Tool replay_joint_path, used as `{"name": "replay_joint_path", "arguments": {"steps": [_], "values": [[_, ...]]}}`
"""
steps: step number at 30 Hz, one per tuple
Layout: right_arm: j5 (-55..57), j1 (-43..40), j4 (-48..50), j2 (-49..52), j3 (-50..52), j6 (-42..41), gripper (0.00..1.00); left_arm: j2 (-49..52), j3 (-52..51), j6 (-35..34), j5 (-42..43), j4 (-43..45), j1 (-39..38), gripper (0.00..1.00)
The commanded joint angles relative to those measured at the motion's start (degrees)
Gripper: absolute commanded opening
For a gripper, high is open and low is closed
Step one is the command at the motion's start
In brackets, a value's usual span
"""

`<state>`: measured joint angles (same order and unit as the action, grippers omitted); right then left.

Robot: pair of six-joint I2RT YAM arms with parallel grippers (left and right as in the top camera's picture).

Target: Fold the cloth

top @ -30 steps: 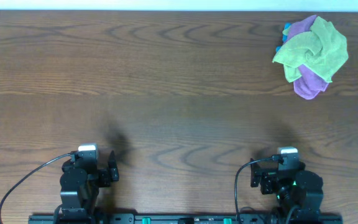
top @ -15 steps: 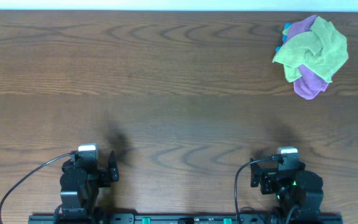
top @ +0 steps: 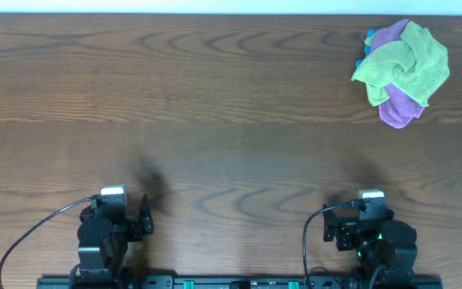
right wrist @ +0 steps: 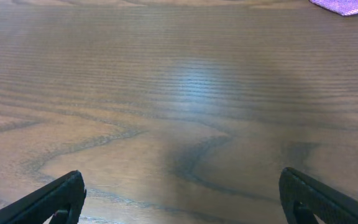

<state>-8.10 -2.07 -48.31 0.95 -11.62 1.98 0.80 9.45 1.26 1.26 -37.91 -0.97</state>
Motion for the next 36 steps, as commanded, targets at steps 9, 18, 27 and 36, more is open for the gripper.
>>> {"name": "replay_joint_path", "arguments": {"steps": [9, 18, 27, 36], "values": [[-0.31, -0.63, 1.97, 3.15, -2.84, -0.24, 0.99, -0.59, -0.42, -0.61, -0.61, -0.48, -0.33, 0.96], [2.36, -0.63, 6.14, 20.57, -17.51, -0.13, 0.99, -0.59, -0.42, -0.61, -0.61, -0.48, -0.33, 0.95], [3.61, -0.66, 6.34, 37.59, -35.12, -0.22, 0.99, -0.59, -0.42, -0.61, -0.61, -0.48, -0.33, 0.95], [6.51, -0.66, 6.32, 52.43, -46.73, -2.8, 0.99, -0.59, -0.42, -0.61, -0.61, -0.5, -0.33, 0.95]]}}
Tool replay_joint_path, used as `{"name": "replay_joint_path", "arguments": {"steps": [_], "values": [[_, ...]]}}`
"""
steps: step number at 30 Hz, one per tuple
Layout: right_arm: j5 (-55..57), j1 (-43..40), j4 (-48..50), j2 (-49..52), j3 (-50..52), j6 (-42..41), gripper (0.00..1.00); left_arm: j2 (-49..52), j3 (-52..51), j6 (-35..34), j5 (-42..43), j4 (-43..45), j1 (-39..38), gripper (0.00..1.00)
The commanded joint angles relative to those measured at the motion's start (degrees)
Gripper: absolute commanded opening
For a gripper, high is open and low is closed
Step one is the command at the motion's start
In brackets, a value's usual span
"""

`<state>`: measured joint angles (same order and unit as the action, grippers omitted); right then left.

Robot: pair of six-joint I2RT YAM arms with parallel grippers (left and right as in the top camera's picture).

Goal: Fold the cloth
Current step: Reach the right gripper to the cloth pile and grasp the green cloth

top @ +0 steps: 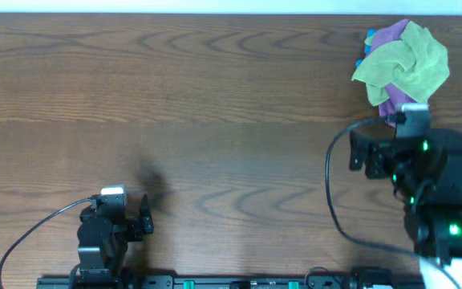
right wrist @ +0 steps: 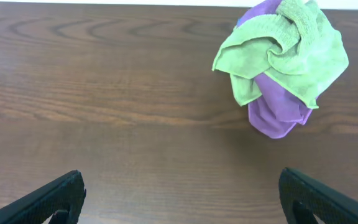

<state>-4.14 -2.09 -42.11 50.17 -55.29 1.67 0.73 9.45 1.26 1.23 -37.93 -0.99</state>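
A crumpled green cloth (top: 403, 63) lies bunched over a purple cloth (top: 395, 112) at the table's far right, with a scrap of blue cloth (top: 362, 48) at their left edge. The right wrist view shows the green cloth (right wrist: 281, 53) and the purple cloth (right wrist: 277, 115) ahead and to the right. My right gripper (top: 391, 148) (right wrist: 180, 186) is open, just short of the pile, with bare wood between its fingers. My left gripper (top: 127, 221) rests near the front edge at the left, with its fingers spread and nothing held.
The wooden table (top: 215, 104) stretches left of the pile. A black cable (top: 331, 201) trails from the right arm toward the front edge. Along that edge runs the arms' base rail (top: 215, 282).
My right arm has moved from its rest spot near the front edge to just short of the cloth pile, still open. The pile now fills the upper right of its wrist view. The left arm stayed put.
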Motion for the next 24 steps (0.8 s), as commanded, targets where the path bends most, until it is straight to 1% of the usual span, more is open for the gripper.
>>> {"name": "replay_joint_path", "arguments": {"steps": [1, 3, 9, 13, 20, 24], "values": [[3.85, -0.63, 0.11, 4.79, -3.91, -4.11, 0.99, -0.52, -0.42, -0.61, -0.59, -0.46, -0.31, 0.96], [6.08, -0.61, 0.15, 8.26, -5.38, -6.88, 0.99, -0.52, -0.42, -0.61, -0.59, -0.46, -0.31, 0.95], [8.81, -0.61, 1.86, 16.06, -7.65, -7.48, 0.99, -0.52, -0.42, -0.61, -0.59, -0.46, -0.31, 0.96], [13.46, -0.63, 3.48, 19.78, -8.07, -10.4, 0.99, -0.52, -0.42, -0.61, -0.59, -0.46, -0.31, 0.95], [16.85, -1.36, 10.32, 25.59, -8.55, -10.43, 0.99, -0.52, -0.42, -0.61, -0.59, -0.46, -0.31, 0.95], [16.26, -3.89, 12.41, 31.45, -12.22, -10.43, 0.99, -0.52, -0.42, -0.63, -0.59, -0.46, -0.31, 0.95]]}}
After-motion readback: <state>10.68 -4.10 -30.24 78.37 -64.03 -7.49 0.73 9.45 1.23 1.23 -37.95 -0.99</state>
